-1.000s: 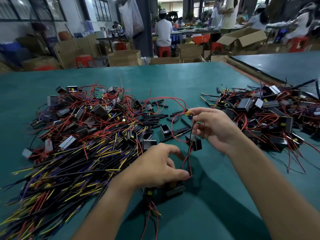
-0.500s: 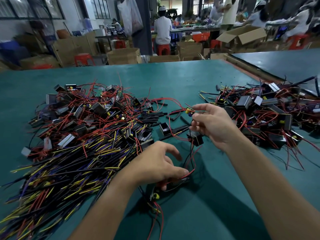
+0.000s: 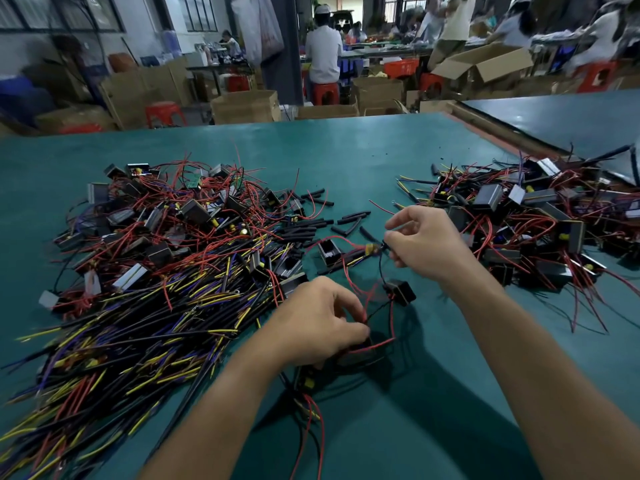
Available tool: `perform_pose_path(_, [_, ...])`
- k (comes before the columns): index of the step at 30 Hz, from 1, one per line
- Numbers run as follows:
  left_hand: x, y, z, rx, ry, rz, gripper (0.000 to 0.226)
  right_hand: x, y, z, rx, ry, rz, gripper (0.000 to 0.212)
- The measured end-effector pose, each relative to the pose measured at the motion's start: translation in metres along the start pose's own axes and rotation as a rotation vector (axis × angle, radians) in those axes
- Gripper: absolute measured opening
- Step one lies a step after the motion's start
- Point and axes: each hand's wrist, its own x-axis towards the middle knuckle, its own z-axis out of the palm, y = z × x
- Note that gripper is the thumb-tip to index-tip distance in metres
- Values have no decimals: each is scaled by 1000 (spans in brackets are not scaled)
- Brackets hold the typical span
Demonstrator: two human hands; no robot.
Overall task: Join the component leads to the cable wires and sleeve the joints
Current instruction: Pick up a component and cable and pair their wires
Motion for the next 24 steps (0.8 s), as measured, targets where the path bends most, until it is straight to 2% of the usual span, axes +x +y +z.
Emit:
perform_pose_path(3, [1, -2, -5, -74, 42, -38, 11, 1, -4, -3, 59, 12, -27, 8])
perform_pose_path(5, [1, -3, -7, -131, 50, -72, 17, -3, -11, -7, 165, -88, -25, 14])
perform_pose_path(7, [0, -2, -9, -191, 44, -102, 20, -11, -19, -15, 184, -294, -28, 18])
perform_pose_path(9, [0, -1, -10, -232, 47, -124, 19, -19, -23, -24, 106, -527, -53, 19])
perform_pose_path(13, [-1, -1, -13, -235, 73, -134, 15, -29, -29, -41, -222, -993, -60, 10])
perform_pose_path(15, [-1, -1, -14, -233, 84, -136, 13, -31, -31, -40, -369, -1144, -31, 20])
perform_pose_path(17, [-1, -2, -16, -218, 93, -129, 12, -33, -30, -35, -446, -1201, -6, 24])
perform_pose_path(20, [0, -4, -18, -213, 130, -112, 14, -35, -26, -27, -524, -1224, 22, 13])
perform_pose_path(22, [0, -5, -18, -213, 149, -101, 15, -34, -25, -28, -519, -1216, 33, 4])
perform_pose_path(24, [2, -7, -19, -194, 165, -78, 14, -32, -25, -33, -463, -1210, 38, 8])
